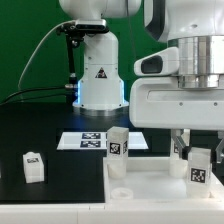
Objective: Assemble square table
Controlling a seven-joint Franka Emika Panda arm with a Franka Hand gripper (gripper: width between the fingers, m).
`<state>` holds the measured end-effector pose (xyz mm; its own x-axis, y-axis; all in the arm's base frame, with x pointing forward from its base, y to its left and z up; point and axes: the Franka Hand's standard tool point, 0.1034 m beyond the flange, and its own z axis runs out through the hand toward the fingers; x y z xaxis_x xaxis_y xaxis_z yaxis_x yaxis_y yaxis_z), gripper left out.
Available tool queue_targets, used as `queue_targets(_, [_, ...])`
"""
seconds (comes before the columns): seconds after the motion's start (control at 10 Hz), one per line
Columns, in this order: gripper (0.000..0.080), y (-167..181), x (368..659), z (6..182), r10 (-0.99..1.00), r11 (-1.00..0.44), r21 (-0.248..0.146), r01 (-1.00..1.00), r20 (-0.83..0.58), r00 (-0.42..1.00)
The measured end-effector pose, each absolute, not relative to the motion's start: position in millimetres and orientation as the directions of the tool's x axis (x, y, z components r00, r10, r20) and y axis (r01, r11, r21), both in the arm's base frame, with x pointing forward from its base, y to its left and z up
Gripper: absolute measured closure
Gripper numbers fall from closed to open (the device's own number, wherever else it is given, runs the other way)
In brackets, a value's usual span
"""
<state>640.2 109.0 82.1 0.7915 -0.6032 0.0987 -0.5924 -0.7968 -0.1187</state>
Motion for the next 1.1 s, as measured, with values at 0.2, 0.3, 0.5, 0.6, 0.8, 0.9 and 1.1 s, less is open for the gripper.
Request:
queue_targets(0.2, [0.0515,108.2,639.1,83.1,-0.808,-0.587,-0.136,-0.798,0.037,0.588])
queue_targets(0.3, [0.0515,108.0,639.2,82.8,-0.825,-0.562,-0.138,-0.815,0.032,0.564])
queue_targets(0.5, [0.0515,107.3,638.8,82.2,-0.881,-0.469,-0.142,-0.871,0.011,0.473])
queue_targets(0.6, [0.0515,106.6,638.6,82.1,-0.913,-0.403,-0.143,-0.904,-0.003,0.408])
queue_targets(0.8, [0.0515,104.8,638.2,83.1,-0.993,-0.064,-0.112,-0.992,-0.094,0.074])
queue_targets(0.9, [0.0515,107.7,637.0,81.9,-0.986,0.107,-0.095,-0.99,-0.137,-0.094])
queue_targets(1.1, [0.0515,108.6,639.8,82.4,-0.916,0.365,-0.061,-0.929,-0.201,-0.347])
